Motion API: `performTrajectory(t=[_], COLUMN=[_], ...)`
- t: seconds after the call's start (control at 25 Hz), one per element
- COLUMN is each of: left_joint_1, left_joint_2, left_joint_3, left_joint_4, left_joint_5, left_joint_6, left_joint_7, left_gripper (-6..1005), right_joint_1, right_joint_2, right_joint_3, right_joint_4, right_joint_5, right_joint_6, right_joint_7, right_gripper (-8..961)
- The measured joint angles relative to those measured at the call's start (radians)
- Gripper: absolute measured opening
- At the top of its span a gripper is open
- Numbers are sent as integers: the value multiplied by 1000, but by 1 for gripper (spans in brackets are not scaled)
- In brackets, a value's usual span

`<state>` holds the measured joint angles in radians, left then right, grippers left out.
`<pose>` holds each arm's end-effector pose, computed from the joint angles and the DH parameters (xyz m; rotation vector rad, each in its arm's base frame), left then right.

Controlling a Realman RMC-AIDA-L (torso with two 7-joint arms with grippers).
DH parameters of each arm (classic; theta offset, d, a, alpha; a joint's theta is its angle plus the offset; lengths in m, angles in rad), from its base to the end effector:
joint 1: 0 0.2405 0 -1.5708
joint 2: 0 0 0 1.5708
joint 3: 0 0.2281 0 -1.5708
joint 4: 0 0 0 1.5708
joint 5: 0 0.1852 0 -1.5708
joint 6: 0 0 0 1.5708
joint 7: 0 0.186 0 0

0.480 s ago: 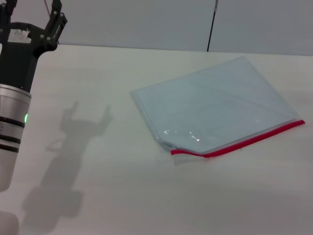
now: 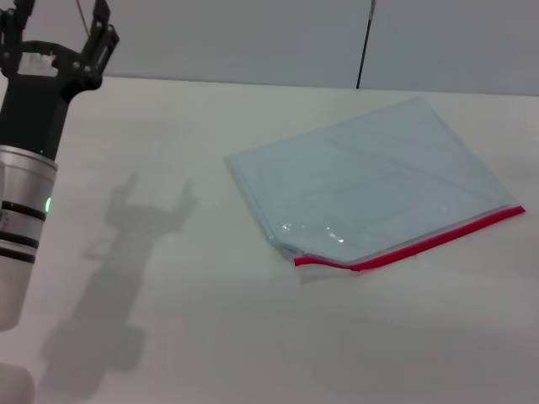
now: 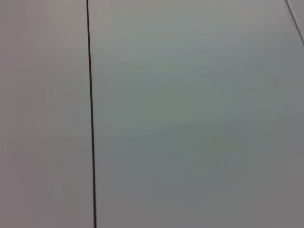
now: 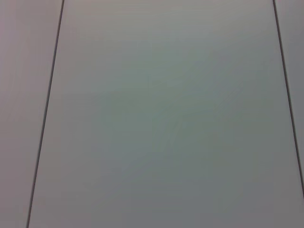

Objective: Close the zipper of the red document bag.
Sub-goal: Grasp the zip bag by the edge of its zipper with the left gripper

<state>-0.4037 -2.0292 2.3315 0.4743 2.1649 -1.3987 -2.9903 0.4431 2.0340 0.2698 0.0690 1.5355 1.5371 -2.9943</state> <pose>-0.2048 0.3513 0.0558 -1.3921 -0.1978 -0.9156 0.2717 0.3329 0.0807 -1.4024 0.2745 0.8363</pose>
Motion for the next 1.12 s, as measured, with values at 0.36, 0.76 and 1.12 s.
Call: performTrajectory(t=[0.36, 0.76, 1.12], left_joint_1=[-5, -59, -79], left_joint_2=[38, 279, 358], left_joint_3=[49, 220, 178], left_joint_4=[113, 479, 813], left_joint_5=[1, 108, 380], left_joint_6=[174, 612, 1181], left_joint_7=[-1, 0, 7], left_gripper=[891, 889, 888], right_joint_1=[-3, -3, -4], right_joint_2=[0, -1, -2], right_joint_3=[1, -1, -1], right_joint_4=[0, -1, -5], right_joint_5=[0, 0, 0], right_joint_6=[0, -1, -3], right_joint_7=[0, 0, 0], right_gripper=[876, 876, 875])
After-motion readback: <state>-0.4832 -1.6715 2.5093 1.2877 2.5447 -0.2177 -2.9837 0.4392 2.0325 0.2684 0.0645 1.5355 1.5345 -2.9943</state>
